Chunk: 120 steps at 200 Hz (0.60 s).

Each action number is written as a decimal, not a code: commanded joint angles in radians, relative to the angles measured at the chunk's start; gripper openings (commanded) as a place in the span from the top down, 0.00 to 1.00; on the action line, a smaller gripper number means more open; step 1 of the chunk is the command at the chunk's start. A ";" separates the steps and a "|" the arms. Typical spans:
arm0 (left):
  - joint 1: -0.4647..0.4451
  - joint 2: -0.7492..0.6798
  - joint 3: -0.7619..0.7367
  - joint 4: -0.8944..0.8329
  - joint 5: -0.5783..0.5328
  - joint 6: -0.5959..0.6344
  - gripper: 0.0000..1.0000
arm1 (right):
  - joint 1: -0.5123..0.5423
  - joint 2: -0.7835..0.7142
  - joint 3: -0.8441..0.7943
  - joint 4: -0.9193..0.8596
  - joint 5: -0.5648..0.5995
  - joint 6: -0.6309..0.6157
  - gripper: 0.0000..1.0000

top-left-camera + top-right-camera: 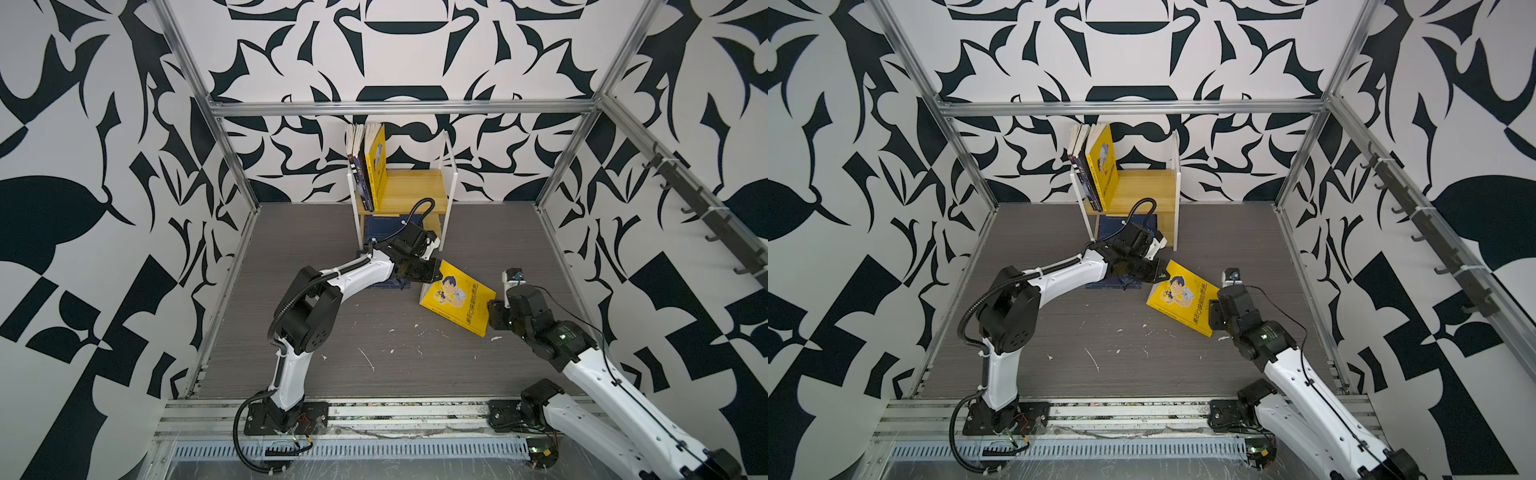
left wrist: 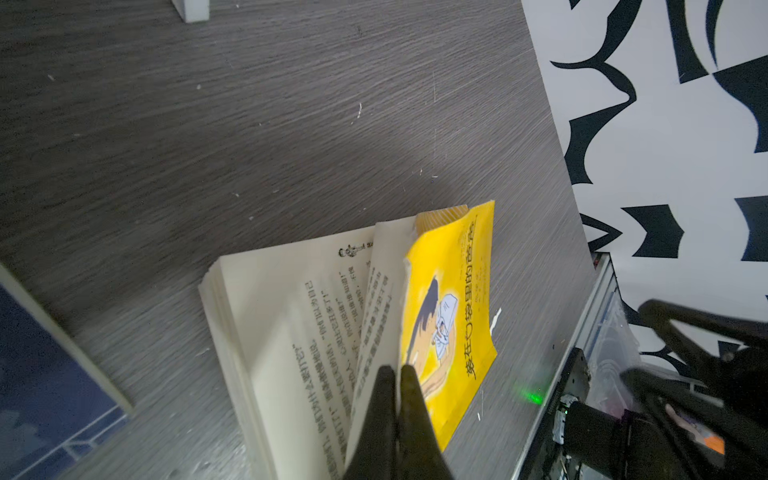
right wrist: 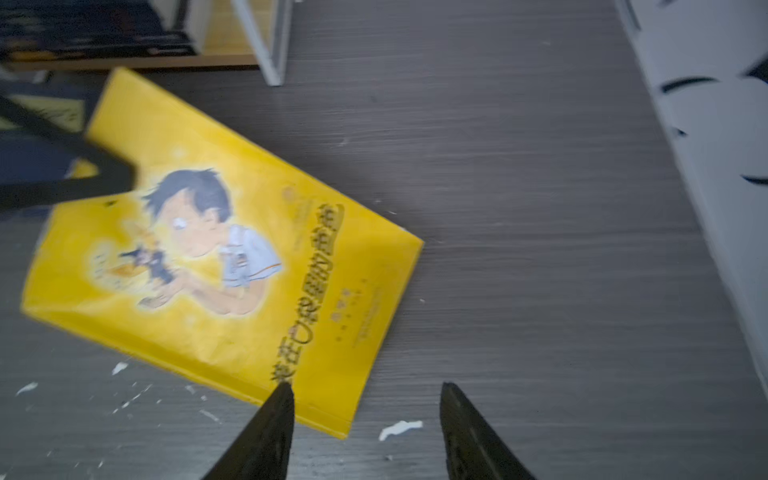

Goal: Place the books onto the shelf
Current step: 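Lift the yellow book's edge with the left gripper while right gripper grasps it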

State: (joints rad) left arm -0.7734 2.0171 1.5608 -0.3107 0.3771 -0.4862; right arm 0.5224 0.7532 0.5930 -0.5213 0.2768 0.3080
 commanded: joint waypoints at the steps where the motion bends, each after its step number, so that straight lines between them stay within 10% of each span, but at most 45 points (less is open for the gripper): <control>1: -0.001 -0.044 -0.004 0.012 -0.004 -0.020 1.00 | 0.207 -0.018 -0.052 0.221 0.141 -0.231 0.39; 39: -0.009 -0.041 -0.004 0.021 -0.006 -0.017 1.00 | 0.420 0.124 -0.100 0.411 0.250 -0.559 0.39; 120: -0.014 -0.053 -0.002 0.022 -0.007 -0.009 1.00 | 0.479 0.332 -0.149 0.538 0.340 -0.798 0.38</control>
State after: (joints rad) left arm -0.7795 2.0167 1.5608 -0.3096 0.3630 -0.4900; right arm 0.9913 1.0500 0.4553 -0.0471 0.5568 -0.3950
